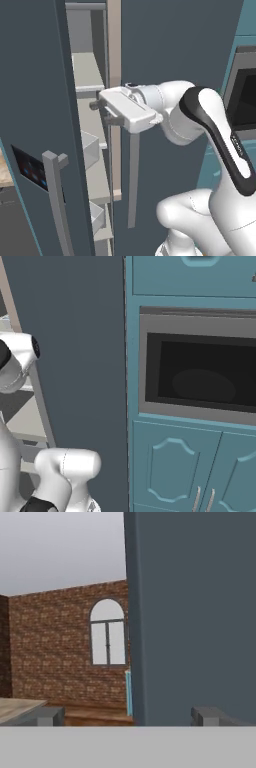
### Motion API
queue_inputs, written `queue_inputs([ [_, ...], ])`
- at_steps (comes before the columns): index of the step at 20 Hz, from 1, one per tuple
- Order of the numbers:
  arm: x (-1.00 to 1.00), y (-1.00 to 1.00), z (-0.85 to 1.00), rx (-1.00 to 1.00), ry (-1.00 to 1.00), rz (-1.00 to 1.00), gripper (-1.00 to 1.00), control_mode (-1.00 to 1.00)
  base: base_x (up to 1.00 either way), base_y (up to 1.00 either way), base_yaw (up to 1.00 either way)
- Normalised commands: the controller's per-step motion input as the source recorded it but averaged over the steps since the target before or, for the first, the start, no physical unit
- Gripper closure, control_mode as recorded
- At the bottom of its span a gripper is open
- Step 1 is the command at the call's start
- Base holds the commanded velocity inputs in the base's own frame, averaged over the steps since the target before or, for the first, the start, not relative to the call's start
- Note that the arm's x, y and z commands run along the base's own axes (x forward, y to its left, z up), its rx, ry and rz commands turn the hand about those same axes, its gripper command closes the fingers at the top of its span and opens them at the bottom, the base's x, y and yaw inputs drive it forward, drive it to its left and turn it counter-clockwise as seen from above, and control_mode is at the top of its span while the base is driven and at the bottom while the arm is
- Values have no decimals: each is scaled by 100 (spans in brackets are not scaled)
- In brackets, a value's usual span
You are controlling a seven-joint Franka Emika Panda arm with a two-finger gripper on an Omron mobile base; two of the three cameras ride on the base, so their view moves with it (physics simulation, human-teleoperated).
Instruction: Open the freezer door, pick up the ice cube tray from the freezer, and place it on the dining counter.
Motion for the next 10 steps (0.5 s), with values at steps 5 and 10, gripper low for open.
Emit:
queue_inputs([
  [5,39,9,-4,0,0,0,-100,-100,0,0,0],
  [10,47,2,-9,0,0,0,-100,-100,0,0,0],
])
